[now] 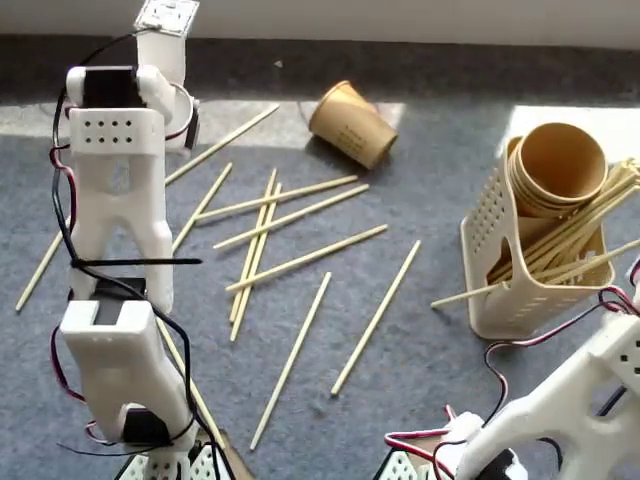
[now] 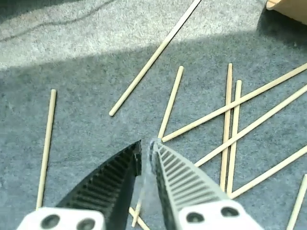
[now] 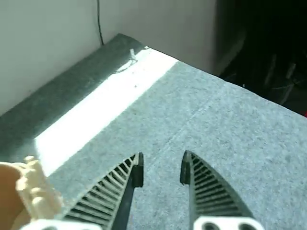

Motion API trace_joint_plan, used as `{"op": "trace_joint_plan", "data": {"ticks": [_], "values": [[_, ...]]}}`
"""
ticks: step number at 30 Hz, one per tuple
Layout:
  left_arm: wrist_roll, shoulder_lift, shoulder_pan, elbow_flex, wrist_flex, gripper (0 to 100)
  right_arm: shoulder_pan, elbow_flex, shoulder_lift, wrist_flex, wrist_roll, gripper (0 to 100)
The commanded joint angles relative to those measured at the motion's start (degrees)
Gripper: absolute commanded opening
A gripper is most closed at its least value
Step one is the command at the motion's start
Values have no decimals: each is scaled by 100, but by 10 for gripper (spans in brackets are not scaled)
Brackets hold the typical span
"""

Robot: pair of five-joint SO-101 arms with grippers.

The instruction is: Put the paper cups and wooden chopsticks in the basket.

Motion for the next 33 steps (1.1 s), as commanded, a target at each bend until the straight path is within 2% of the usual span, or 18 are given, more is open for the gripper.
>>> {"op": "trace_joint_plan", "data": {"ticks": [1,6,15,20,33], "values": [[659,-13,426,1095,-835,58,-646,-1657,268,1068,88,139],[1064,-31,462,2167,-1943,57,-848,-2571,541,2097,809,139],[1090,-22,338,2870,-2567,56,-892,-2589,699,3837,3077,139],[1090,-22,338,3134,-2813,56,-892,-2492,840,4092,3719,139],[1090,-22,338,3160,-2778,56,-892,-1640,2123,3310,3868,139]]}}
